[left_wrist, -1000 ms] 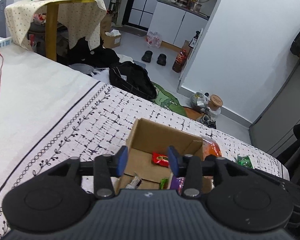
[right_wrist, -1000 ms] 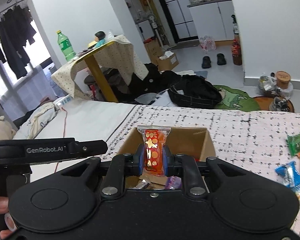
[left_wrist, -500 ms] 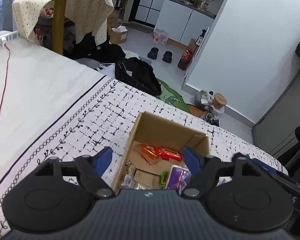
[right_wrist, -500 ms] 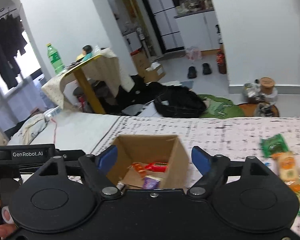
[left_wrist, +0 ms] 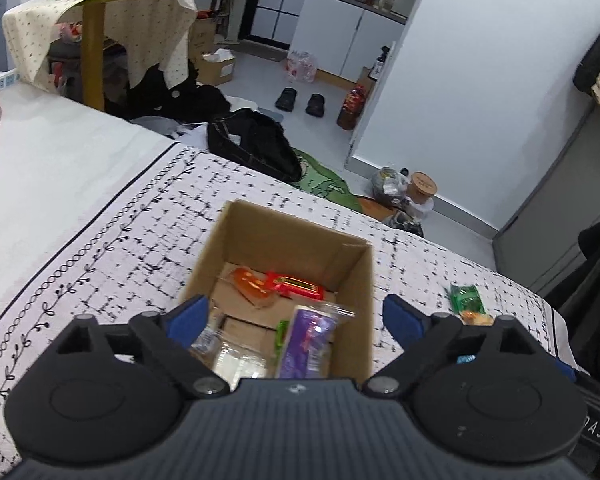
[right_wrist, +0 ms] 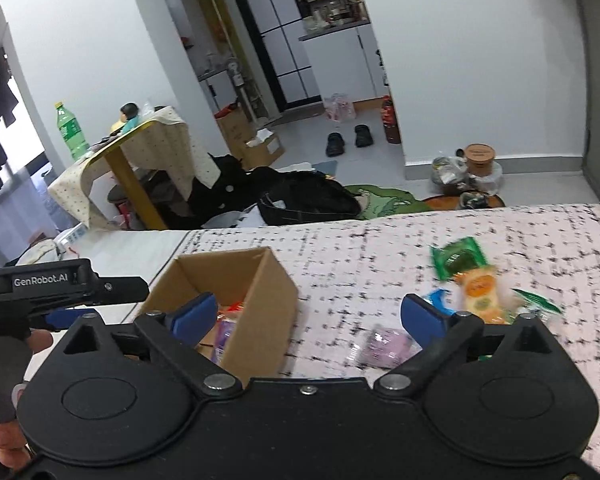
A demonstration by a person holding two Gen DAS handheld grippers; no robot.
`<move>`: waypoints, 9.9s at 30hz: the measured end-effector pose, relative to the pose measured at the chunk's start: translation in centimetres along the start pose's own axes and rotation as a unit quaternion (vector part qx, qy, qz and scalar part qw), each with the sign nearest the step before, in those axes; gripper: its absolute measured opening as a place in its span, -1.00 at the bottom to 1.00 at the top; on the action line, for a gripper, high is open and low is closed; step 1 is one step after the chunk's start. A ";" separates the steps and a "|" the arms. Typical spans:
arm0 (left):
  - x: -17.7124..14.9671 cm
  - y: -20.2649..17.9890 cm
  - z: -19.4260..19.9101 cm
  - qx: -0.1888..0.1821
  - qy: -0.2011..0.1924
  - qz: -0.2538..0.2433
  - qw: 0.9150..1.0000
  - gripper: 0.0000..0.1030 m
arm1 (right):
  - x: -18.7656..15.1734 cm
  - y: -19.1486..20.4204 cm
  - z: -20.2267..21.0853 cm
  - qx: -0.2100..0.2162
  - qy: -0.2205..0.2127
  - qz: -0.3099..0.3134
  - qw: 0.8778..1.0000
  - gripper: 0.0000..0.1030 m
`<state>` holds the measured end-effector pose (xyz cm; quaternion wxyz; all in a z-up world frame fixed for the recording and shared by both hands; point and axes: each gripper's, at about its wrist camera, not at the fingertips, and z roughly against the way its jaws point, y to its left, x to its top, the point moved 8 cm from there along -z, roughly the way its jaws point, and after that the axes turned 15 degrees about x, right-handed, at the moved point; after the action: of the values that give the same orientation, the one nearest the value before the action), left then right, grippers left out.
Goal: Organize snacks
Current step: 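Withdraw both tools from the box toward the remaining snack pile, then close left tool on the pink round packet while right tool grasps the round cookie packet, then carry pink packet over the box with left tool while right tool carries cookie packet, then open left tool to drop pink packet while right tool releases cookie packet into box, then lift both tools out of the box and move toward the remaining snacks, then move left tool to the blue-green small packet while right tool approaches the cream bread packet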
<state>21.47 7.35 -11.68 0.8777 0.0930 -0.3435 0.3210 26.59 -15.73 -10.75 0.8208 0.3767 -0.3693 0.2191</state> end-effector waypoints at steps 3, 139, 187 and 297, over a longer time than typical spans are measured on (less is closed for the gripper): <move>-0.6 -0.9 0.4 0.000 -0.006 -0.005 1.000 1.00 | -0.3 -1.0 1.0 -0.009 -0.003 -0.006 1.000 0.99; -3.9 -11.0 0.3 -0.121 -0.015 -0.053 0.991 -0.94 | 1.9 -4.8 3.0 -0.043 -0.061 -0.042 0.996 -0.63; 1.9 2.9 -0.7 -0.032 -0.017 0.032 0.999 -0.89 | 1.2 8.5 -4.1 0.073 0.023 0.071 0.995 -0.63; -7.9 -13.0 3.5 -0.056 0.033 -0.076 0.995 0.95 | 0.5 -6.9 8.5 -0.032 0.037 -0.031 0.998 0.97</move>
<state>23.28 -8.01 -13.59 0.9144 0.0584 -0.3235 0.2363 27.55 -26.60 -9.72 0.8520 0.3531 -0.3333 0.1959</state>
